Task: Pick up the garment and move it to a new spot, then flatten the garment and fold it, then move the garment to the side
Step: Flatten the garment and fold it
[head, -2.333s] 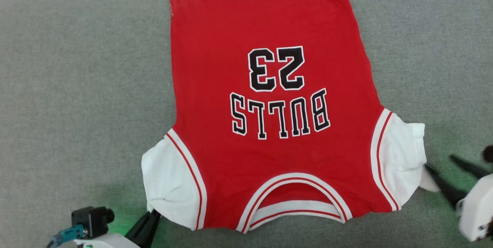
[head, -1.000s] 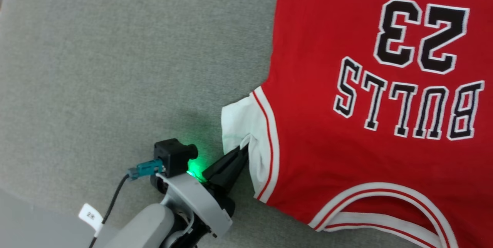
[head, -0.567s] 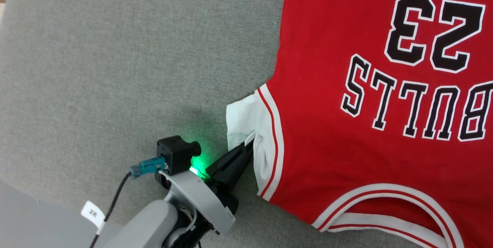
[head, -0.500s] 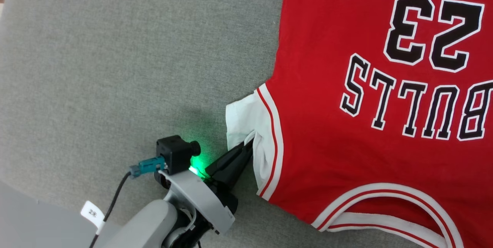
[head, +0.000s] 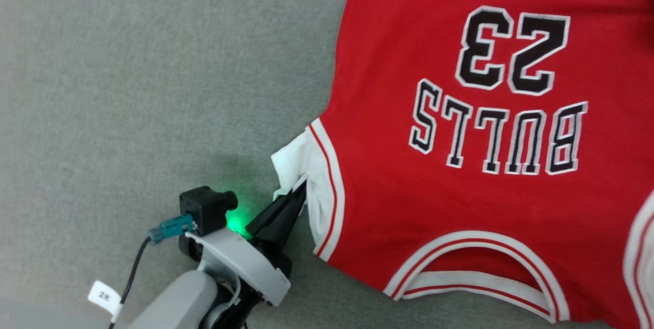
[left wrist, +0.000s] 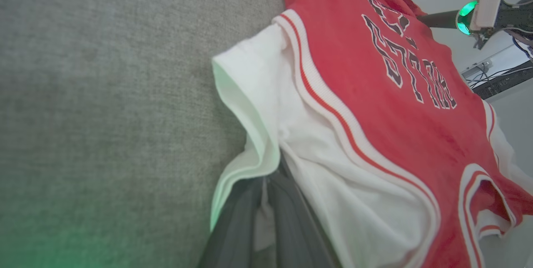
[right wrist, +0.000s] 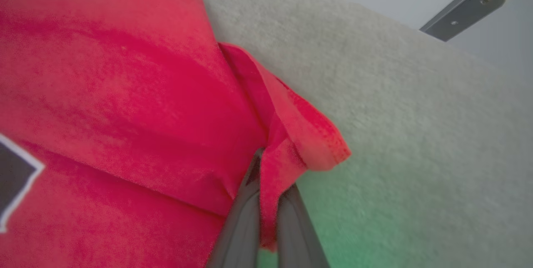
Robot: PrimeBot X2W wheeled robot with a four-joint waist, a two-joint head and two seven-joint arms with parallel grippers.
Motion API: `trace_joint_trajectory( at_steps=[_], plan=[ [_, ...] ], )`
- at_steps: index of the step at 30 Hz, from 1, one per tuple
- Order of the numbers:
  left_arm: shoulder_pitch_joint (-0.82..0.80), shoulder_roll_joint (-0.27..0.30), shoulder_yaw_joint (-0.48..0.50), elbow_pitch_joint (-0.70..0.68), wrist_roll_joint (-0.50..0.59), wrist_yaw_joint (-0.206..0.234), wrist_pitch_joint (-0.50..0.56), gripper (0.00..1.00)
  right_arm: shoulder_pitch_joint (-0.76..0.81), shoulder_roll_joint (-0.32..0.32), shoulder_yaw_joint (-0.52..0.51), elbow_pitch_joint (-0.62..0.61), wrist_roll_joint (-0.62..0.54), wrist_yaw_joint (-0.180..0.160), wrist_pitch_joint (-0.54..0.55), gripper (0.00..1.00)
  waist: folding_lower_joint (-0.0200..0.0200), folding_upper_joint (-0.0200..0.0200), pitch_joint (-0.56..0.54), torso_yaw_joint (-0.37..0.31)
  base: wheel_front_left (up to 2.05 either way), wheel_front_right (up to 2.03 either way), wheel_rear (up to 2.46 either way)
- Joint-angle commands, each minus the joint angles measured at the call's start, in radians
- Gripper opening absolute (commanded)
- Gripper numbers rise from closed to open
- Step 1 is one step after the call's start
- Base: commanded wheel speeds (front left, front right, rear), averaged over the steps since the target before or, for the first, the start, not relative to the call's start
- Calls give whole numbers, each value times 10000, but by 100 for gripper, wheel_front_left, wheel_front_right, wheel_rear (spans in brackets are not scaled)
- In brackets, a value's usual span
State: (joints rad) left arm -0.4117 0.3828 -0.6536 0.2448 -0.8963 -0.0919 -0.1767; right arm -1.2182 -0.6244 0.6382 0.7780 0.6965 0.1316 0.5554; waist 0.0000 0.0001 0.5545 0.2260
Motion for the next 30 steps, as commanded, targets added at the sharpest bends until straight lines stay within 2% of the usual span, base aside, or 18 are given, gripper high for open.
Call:
trace_joint_trajectory(
  at_steps=[1, 9, 15, 19, 23, 27, 28, 29, 30],
  plan=[
    [62, 357, 282, 930, -104, 570, 204, 0, 933, -455, 340, -189, 353, -17, 221, 0, 0, -1, -773, -716, 0, 0, 0],
    [584, 745, 449, 406, -210, 850, 160, 0, 3653, -2052, 736, -3149, 2021, -17, 380, 0, 0, -1, -1682, -1452, 0, 0, 0],
    [949, 982, 580, -68, -290, 1104, 176, 0, 6244, -2959, 204, -5241, 2662, -17, 457, 0, 0, -1, -2076, -1949, 0, 0, 0],
    [1144, 1078, 614, -359, -346, 1245, 181, 0, 8177, -2907, -287, -6196, 2761, -15, 508, 0, 0, -1, -2166, -2250, 0, 0, 0],
    [1282, 1185, 671, -586, -368, 1370, 189, 0, 9832, -2434, -784, -6844, 2527, -15, 654, 0, 0, -1, -2158, -2463, 0, 0, 0],
    [1333, 1291, 669, -764, -365, 1449, 245, 0, 10717, -1913, -1463, -7267, 1977, -14, 701, 0, 0, -1, -2143, -2615, 0, 0, 0],
    [1351, 1310, 668, -799, -370, 1468, 269, 0, 10818, -1806, -1728, -7387, 1799, -14, 686, 22, 0, -1, -2148, -2640, 0, 0, 0],
    [1370, 1333, 673, -823, -373, 1481, 280, 0, 10822, -1703, -2078, -7495, 1652, -14, 574, 68, 0, -1, -2155, -2667, 0, 0, 0],
    [1381, 1344, 668, -850, -377, 1505, 297, 0, 10809, -1611, -2480, -7626, 1467, -17, 499, 100, 0, -1, -2168, -2679, 0, 0, 0]
  ],
)
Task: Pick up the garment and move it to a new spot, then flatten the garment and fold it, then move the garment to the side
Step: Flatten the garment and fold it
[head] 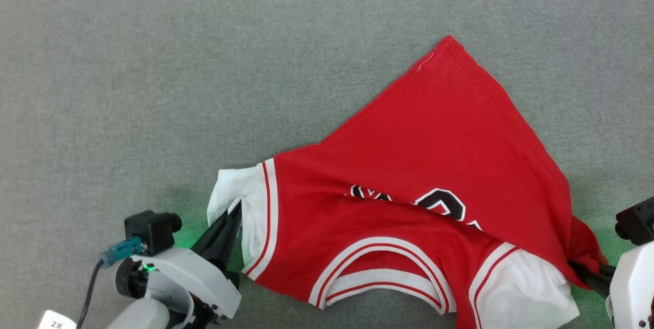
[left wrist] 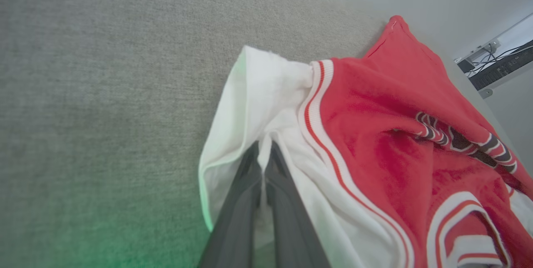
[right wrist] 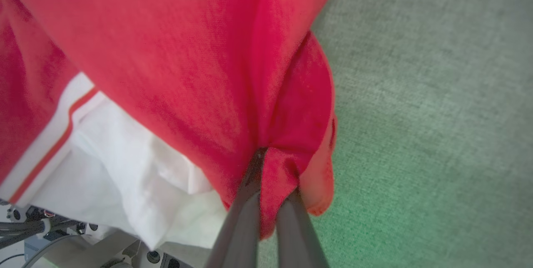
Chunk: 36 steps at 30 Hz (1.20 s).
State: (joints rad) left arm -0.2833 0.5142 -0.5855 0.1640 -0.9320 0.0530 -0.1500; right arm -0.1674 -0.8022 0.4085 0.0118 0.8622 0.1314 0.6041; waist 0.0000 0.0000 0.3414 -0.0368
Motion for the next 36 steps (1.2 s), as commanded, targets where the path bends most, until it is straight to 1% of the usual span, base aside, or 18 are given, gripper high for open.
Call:
trace_joint_trajectory(
  at_steps=[1, 5, 6, 10, 12, 14, 16, 17, 18, 20, 23, 25, 28, 32, 36],
  plan=[
    [107, 42, -16, -61, -24, 69, 42, 0, 289, 199, -544, -128, -355, -15, 41, 100, 0, 0, -55, -60, 0, 0, 0],
    [105, -13, -87, -118, 12, 62, 55, 0, 317, 258, -1960, -1164, -590, -13, 488, 100, 0, 0, -115, 32, 0, 0, 0],
    [105, -13, -87, -118, 12, 62, 55, 0, 317, 258, -1960, -1164, -590, -13, 488, 100, 0, 0, -115, 32, 0, 0, 0],
    [0, -133, -198, -145, 66, 20, 74, 0, -199, 178, -3302, -2256, -793, -12, 1258, 100, 0, 0, -87, 255, 0, 0, 0],
    [-99, -221, -268, -114, 88, -9, 78, 0, -703, 237, -3608, -2593, -899, -13, 1582, 100, 0, 0, -28, 417, 0, 0, 0],
    [-210, -327, -350, -66, 110, -81, 93, 0, -1448, 321, -3607, -2663, -1163, -13, 1726, 100, 0, 0, 54, 612, 0, 0, 0],
    [-327, -430, -417, -9, 146, -121, 88, 0, -2222, 366, -3119, -2468, -1615, -12, 1823, 100, 0, 0, 180, 820, 0, 0, 0],
    [-406, -488, -454, 23, 185, -173, 89, 0, -2631, 521, -2808, -2250, -1720, -12, 1879, 100, 0, 0, 256, 940, 0, 0, 0],
    [-469, -539, -484, 53, 210, -194, 72, 0, -3081, 721, -2505, -1943, -1774, -12, 1918, 100, 0, 0, 330, 1046, 0, 0, 0],
    [-655, -639, -550, 120, 246, -254, 70, 0, -4048, 885, -1817, -1289, -2009, -13, 1973, 100, 0, 0, 541, 1290, 0, 0, 0],
    [-929, -821, -651, 256, 323, -364, 55, 0, -5357, 1215, -736, 52, -2341, -12, 1852, 100, 0, 0, 854, 1658, 0, 0, 0],
    [-1064, -937, -716, 377, 359, -454, 21, 0, -6235, 1511, -215, 1063, -2441, -12, 1704, 100, 0, 0, 1044, 1843, 0, 0, 0],
    [-1320, -1142, -808, 588, 396, -554, 3, 0, -7341, 1777, 571, 2546, -2702, -12, 1560, 100, 0, 0, 1332, 2104, 0, 0, 0],
    [-1604, -1392, -934, 895, 447, -722, -72, 0, -8336, 1754, 1704, 3964, -3056, -12, 1241, 100, 0, 0, 1625, 2423, 0, 0, 0],
    [-1747, -1507, -950, 1286, 462, -853, -220, 0, -8666, 1882, 2635, 4976, -2601, -10, 1150, 100, 0, 0, 1783, 2553, 0, 0, 0]
  ],
)
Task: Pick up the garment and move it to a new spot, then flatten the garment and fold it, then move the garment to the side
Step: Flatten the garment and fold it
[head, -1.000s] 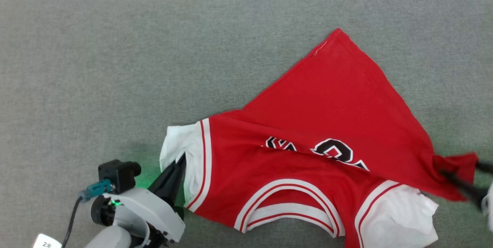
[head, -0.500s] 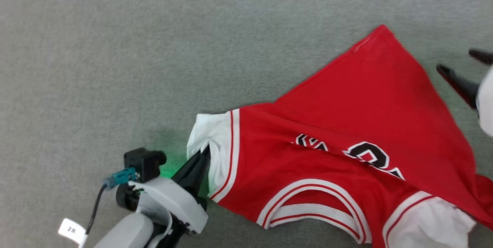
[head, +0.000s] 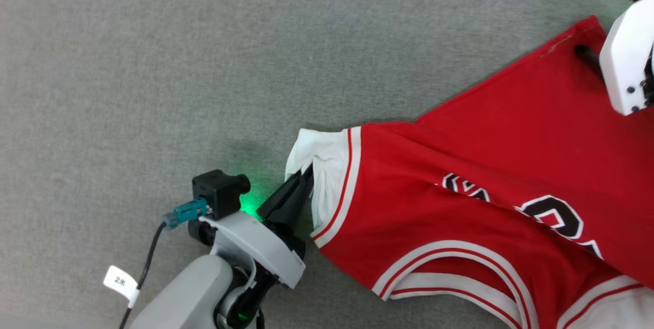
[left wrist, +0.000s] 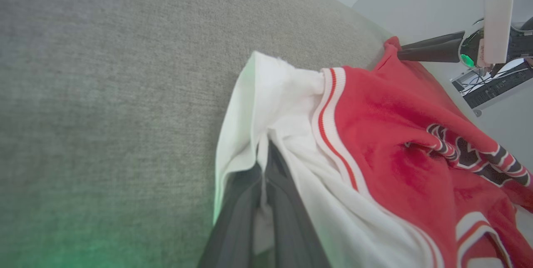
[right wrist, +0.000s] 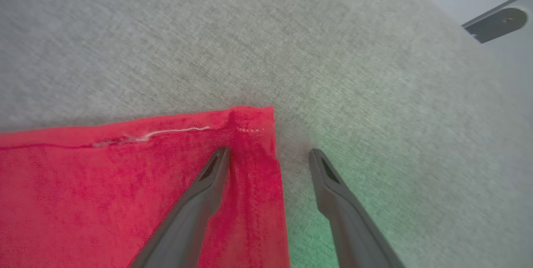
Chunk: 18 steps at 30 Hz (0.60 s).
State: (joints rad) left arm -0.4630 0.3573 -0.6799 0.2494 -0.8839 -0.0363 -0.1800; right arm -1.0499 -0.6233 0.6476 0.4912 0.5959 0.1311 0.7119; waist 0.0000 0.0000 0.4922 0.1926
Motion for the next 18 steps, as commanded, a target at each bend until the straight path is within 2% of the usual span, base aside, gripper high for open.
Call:
trace_joint_trajectory(
  at_steps=[1, 5, 9, 10, 11, 12, 13, 18],
  plan=[
    [39, 54, -10, 527, -20, 19, 63, 0, 192, 89, 528, 357, 200, -6, 186, 100, 0, 0, 292, 269, 0, 0, 0],
    [-46, 39, 16, 803, -52, -52, -34, 0, 203, -13, 1501, 706, 797, 3, 615, 100, 0, 0, 365, 256, 0, 0, 0],
    [-114, -8, 17, 969, -71, -109, -56, 0, 65, -195, 2111, 846, 1230, 17, 537, 100, 0, 0, 404, 214, 0, 0, 0],
    [-143, -18, 11, 989, -73, -110, -64, 0, 15, -227, 2245, 872, 1297, 20, 554, 93, 0, 0, 409, 201, 0, 0, 0],
    [-180, -31, 7, 1015, -71, -113, -74, 0, -16, -268, 2404, 897, 1392, 26, 565, 45, 0, 0, 413, 189, 0, 0, 0],
    [-199, -38, 0, 1042, -66, -123, -79, 0, -50, -304, 2526, 920, 1477, 26, 552, 14, 0, 0, 414, 176, 0, 0, 0],
    [-234, -45, -10, 1070, -60, -125, -80, 0, -90, -329, 2624, 945, 1558, 26, 516, 0, 0, 0, 413, 160, 0, 0, 0],
    [-351, -84, 37, 1161, -53, -172, -166, 0, -462, -318, 2791, 1204, 1787, 9, -76, 0, 0, 0, 314, 42, 0, 0, 0]
  ],
)
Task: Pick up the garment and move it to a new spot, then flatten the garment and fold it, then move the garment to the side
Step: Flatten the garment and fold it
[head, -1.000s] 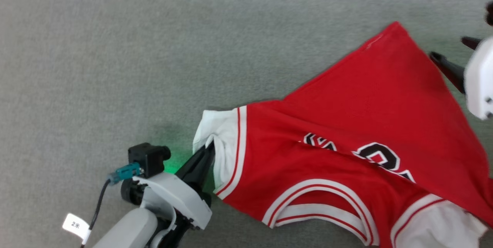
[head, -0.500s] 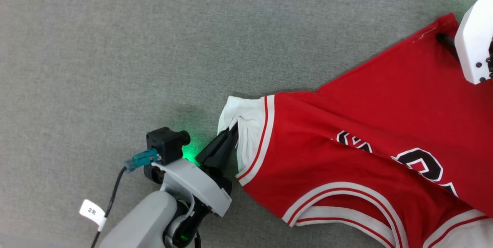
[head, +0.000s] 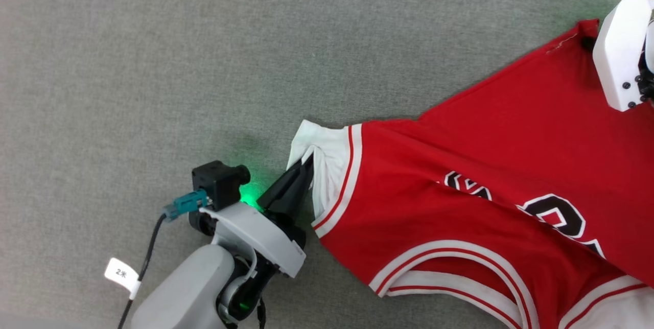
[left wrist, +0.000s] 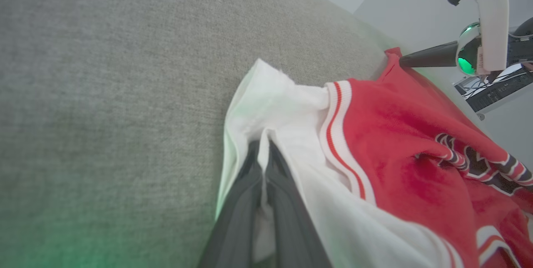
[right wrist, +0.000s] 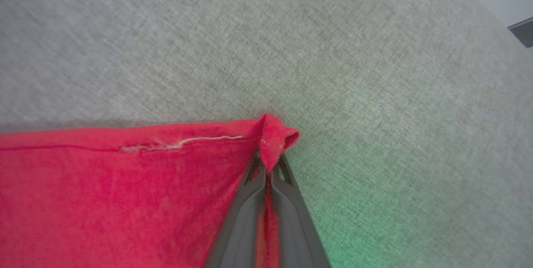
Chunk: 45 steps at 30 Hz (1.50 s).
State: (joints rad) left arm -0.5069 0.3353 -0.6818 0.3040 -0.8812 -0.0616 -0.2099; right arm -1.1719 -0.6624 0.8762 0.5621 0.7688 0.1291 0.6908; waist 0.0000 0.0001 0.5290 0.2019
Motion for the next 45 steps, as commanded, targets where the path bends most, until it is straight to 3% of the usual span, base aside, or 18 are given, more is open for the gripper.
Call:
trace_joint_trajectory(
  at_steps=[1, 12, 19, 23, 36, 40, 45],
  plan=[
    [71, 134, 84, 636, -93, 73, 93, 0, 693, 140, 511, 540, 89, 16, -50, 0, 0, -1, -102, -88, 0, 0, 0],
    [-335, 261, 895, 101, -328, 57, -343, 0, 241, 455, -931, 1295, 775, 8, -3301, 0, 0, -1, -808, -510, 0, 0, 0],
    [-2211, 684, 1505, 139, -524, -62, 293, 0, -715, 696, -2319, 2284, 927, 8, -5083, 0, 0, -1, -669, -851, 0, 0, 0],
    [-4213, 702, 1868, 931, -513, -89, 713, 0, -1708, 1143, -3159, 3220, 768, 10, -6008, 0, 0, -1, -419, -1045, 0, 0, 0],
    [-10746, 663, 2614, 5533, 672, -150, -340, 0, -5321, 2641, -3925, 5220, -324, 8, -8267, 0, 0, -1, 36, -1864, 0, 0, 0],
    [-12037, 599, 3088, 6266, 804, -96, -530, 0, -6197, 2857, -4135, 5846, -556, 8, -8807, 0, 0, -1, -59, -2004, 0, 0, 0],
    [-12459, 363, 3442, 6562, 942, -352, -559, 0, -6484, 3050, -4170, 6335, -623, 8, -8986, 0, 0, -1, -188, -2001, 0, 0, 0]
  ],
)
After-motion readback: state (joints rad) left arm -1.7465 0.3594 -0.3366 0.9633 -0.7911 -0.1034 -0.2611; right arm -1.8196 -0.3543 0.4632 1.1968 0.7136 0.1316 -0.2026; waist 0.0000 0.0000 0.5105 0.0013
